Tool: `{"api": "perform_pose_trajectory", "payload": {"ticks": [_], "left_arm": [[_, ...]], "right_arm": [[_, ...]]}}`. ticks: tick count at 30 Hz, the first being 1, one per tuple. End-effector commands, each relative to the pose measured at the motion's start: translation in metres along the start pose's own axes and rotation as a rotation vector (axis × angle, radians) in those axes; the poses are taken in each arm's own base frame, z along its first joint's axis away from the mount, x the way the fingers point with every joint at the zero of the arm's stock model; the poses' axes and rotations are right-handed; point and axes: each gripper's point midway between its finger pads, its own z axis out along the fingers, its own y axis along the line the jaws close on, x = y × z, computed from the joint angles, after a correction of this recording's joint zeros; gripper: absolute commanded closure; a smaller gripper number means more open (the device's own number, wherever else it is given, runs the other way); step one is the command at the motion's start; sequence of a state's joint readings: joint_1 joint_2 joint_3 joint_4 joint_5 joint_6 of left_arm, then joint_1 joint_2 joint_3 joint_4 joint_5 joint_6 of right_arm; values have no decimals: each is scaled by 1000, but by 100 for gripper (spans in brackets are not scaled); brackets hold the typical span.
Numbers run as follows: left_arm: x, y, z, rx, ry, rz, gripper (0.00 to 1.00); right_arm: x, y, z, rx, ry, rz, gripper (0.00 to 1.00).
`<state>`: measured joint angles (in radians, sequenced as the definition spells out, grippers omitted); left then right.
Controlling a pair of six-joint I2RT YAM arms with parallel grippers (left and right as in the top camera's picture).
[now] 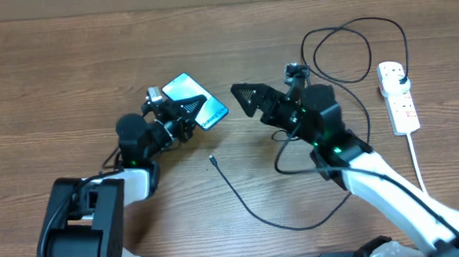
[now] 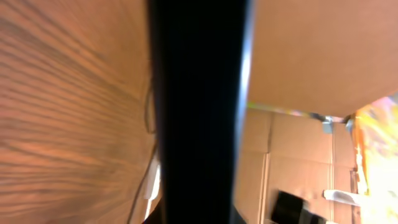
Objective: Plug charger to phone and switch on socket
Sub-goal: 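Hand the phone back to the left gripper and withdraw the right gripper, then lower the right gripper over the black cable's USB-C end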
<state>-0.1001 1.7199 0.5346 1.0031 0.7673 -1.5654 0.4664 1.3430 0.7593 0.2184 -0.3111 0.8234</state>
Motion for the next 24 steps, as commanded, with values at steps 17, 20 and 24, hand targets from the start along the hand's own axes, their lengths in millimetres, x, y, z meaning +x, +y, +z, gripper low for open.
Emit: {"api": "perform_pose_trajectory", "payload": {"ticks": [17,20,24], "left_arm": [[-10,-52,55,-87,480,-242,95],[-10,-35,58,-151,483,-436,95],[-7,-21,65,-192,481,-538,95]], "right_arm": [[59,-38,-24,238,216,-343,0],[69,-48,-29,290,257,-365,0],[77,-61,-35,360,286,-367,0]]}}
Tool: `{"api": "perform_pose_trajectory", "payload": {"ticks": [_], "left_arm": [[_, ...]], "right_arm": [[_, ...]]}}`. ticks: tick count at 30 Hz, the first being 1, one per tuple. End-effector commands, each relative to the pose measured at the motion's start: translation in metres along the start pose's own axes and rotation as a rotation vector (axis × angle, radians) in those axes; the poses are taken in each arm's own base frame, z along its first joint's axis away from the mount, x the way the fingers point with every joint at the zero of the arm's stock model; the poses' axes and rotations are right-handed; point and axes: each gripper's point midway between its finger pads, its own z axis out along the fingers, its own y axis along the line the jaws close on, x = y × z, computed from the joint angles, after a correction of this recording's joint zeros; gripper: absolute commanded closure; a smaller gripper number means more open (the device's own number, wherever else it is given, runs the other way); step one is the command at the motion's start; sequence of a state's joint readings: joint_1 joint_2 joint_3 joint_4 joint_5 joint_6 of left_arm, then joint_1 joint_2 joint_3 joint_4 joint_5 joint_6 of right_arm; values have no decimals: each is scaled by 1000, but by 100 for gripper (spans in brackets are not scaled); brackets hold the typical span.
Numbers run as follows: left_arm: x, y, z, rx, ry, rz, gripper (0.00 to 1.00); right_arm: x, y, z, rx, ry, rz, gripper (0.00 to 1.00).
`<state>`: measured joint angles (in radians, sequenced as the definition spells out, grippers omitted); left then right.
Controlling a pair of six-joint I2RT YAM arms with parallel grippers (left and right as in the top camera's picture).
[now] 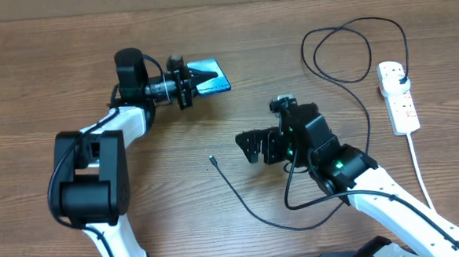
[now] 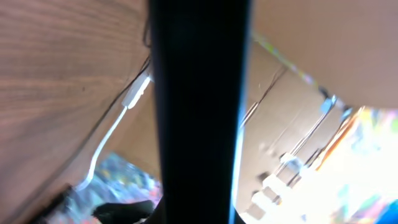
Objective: Plug charger to phone and switch on socket
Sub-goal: 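Lower the right gripper over the black cable's USB-C end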
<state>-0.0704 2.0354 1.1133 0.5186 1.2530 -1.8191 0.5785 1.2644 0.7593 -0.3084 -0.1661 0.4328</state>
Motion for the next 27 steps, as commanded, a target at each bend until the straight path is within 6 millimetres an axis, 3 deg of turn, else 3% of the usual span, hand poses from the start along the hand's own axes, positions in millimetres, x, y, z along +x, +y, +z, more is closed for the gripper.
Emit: {"api": "perform_pose_trajectory", "payload": {"ticks": [1,8,27], "left_arm": [[7,-2,10,-17,44,-104,95],[13,6,22,-48,56,-269,95],[24,5,26,-60,104,-229,96]], "right_arm": [[-3,-6,-2,51,-19,-29,0],[9,-12,-3,76,27,-21,0],[17,-16,-3,91,59,-16,2]]}}
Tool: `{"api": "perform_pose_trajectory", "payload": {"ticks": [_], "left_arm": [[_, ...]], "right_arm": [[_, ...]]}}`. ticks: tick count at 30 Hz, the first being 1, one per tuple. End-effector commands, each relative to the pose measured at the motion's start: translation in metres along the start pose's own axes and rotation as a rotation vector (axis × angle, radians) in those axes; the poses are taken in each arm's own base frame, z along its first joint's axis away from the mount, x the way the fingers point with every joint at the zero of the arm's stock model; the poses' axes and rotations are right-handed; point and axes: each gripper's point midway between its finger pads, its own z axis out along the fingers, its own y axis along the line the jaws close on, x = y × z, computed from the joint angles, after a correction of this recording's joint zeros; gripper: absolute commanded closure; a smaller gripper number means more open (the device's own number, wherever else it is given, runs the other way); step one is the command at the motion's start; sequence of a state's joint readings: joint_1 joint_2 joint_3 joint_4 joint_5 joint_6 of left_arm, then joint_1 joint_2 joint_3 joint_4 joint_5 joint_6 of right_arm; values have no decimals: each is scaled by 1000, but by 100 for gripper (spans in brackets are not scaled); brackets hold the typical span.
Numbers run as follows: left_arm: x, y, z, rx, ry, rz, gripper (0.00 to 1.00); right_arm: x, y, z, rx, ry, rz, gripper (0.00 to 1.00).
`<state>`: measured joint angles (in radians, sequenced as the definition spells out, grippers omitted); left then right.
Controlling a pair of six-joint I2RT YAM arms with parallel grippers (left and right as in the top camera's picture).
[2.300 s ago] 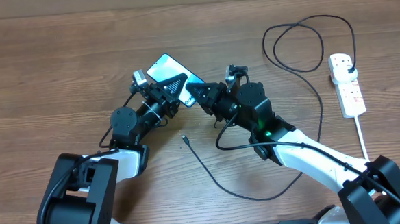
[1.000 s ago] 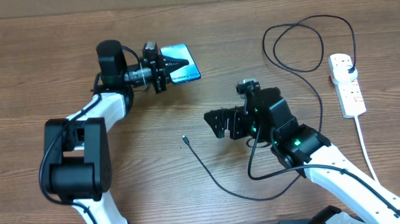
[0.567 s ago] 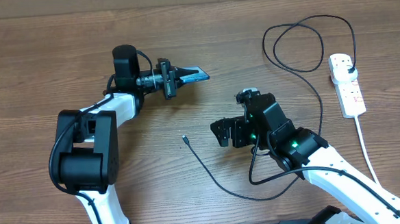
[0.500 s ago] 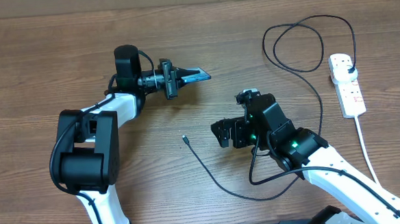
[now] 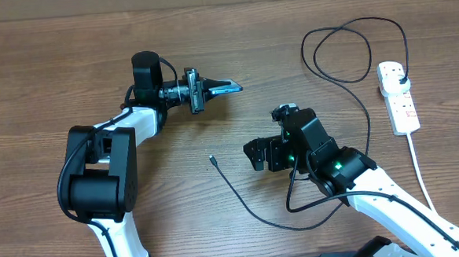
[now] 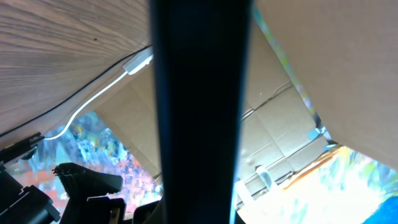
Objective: Plug charger to phone and switch on socket
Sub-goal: 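Lower the right gripper over the black cable's USB-C end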
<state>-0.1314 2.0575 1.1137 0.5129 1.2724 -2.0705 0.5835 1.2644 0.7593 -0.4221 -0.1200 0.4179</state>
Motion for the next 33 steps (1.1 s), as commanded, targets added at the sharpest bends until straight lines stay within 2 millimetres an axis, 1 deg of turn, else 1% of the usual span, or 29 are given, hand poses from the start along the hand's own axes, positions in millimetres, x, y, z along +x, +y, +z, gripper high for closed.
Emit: {"api": "perform_pose_trajectory", "payload": {"ticks": [1,3,5,6,8,11,12,15,18,20,22,27,33], "left_arm": [[14,-9,2,-10,47,48,96],[15,-11,2,-7,53,67,95],[16,-11,2,-7,53,67,95],[16,-11,2,-7,53,67,95],[16,-11,2,-7,53,67,95],[16,-11,2,-7,53,67,96],[16,-11,2,-7,53,67,96],[16,-11,2,-7,54,68,95],[17,-10,2,-12,62,69,95],[17,-10,2,-11,62,76,95],[17,-10,2,-12,61,75,96],[17,-10,2,-11,61,81,95],[17,-10,2,-10,60,84,95]], "right_arm": [[-4,4,-2,-2,-20,-20,3],[-4,14,-2,-23,-28,-77,5],[-3,31,-1,-59,-47,-196,6],[-3,38,-1,-54,-64,-239,5],[-1,44,2,-23,-87,-293,6],[10,58,11,-20,-82,-367,6],[14,62,17,-19,-75,-400,6],[24,63,37,25,-63,-443,7],[35,62,59,42,-37,-461,14],[40,62,69,43,-25,-470,14],[45,64,78,40,-18,-500,17],[51,67,89,34,-16,-544,24],[62,63,108,40,8,-598,25]]}}
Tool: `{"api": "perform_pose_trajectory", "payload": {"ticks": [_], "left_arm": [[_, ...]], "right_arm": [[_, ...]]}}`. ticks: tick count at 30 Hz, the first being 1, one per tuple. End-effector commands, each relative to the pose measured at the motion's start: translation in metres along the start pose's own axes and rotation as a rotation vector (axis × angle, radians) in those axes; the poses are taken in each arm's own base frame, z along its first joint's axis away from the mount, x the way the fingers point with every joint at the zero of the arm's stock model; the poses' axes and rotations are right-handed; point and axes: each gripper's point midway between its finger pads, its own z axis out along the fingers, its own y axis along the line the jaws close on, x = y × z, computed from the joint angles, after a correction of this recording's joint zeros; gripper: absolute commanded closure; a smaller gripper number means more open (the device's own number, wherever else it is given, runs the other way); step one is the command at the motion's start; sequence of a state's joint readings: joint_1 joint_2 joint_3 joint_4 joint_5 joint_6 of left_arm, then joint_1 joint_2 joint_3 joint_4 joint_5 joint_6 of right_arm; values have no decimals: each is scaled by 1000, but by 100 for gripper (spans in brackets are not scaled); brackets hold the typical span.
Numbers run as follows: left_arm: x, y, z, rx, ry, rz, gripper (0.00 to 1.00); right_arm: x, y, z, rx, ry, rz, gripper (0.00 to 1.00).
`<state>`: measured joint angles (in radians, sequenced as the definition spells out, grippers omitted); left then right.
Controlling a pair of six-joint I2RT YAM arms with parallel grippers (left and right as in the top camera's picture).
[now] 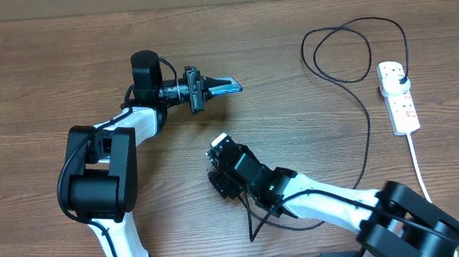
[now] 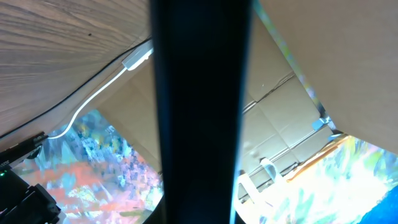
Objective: Plug charger to phone and switch on socket
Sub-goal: 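Lower the right gripper over the black cable's USB-C end, then grasp the cable near its USB-C plug with the right gripper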
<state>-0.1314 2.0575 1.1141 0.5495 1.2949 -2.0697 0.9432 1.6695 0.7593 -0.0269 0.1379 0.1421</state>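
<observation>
My left gripper (image 1: pixel 214 87) is shut on the phone (image 1: pixel 229 86), which it holds edge-on above the table's far middle, its free end pointing right. In the left wrist view the phone (image 2: pixel 199 93) is a dark band down the centre that hides the fingers. The black charger cable (image 1: pixel 367 137) loops from the white socket strip (image 1: pixel 397 96) at the right down towards the table's front. My right gripper (image 1: pixel 219 179) is low over the spot where the cable's free end lies. The plug tip is hidden under it, and its jaws cannot be made out.
The strip's white lead (image 1: pixel 417 166) runs off the front right. A cable loop (image 1: pixel 351 51) lies at the back right. Cardboard boxes (image 2: pixel 292 112) and coloured clutter show beyond the table in the left wrist view. Bare wooden table (image 1: pixel 53 75) lies to the left.
My right gripper has moved left and slightly nearer the front, from right of the cable's free end to directly over it, hiding the tip. The left arm and phone have not moved.
First my left gripper held the phone tilted near the table's middle, with the right gripper open beside it. Then the phone was at the far side and the right gripper nearer the cable. Then the phone was edge-on. Now the right gripper covers the cable end.
</observation>
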Motion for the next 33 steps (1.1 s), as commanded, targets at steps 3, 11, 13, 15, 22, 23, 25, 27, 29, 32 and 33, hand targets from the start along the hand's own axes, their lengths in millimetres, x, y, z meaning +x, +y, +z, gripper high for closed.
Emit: {"api": "perform_pose_trajectory", "payload": {"ticks": [3,11,13,15,22,23,25,27,29,32,33], "left_arm": [[11,-9,2,-8,36,51,95],[10,-9,2,-5,30,51,95],[10,-9,2,-4,30,51,95],[10,-10,2,-3,27,50,95],[9,-10,2,-1,24,51,95],[9,-10,2,-1,24,51,96],[9,-10,2,-1,24,51,95],[9,-10,2,-1,24,51,95],[9,-10,2,0,23,51,95],[9,-10,2,0,22,51,95],[9,-10,2,0,22,51,95]], "right_arm": [[5,1,15,11,6,-50,27],[6,-3,30,39,-16,-52,36],[5,-4,32,50,-21,-52,41],[3,-4,32,48,-31,-53,48],[5,-6,41,65,-39,-52,53],[6,-6,42,65,-37,-52,53],[7,-6,43,65,-34,-53,58],[7,-6,43,65,-35,-52,61],[6,-6,43,65,-37,-51,65],[6,-6,43,64,-37,-51,72],[6,-6,43,64,-37,-51,75]]}}
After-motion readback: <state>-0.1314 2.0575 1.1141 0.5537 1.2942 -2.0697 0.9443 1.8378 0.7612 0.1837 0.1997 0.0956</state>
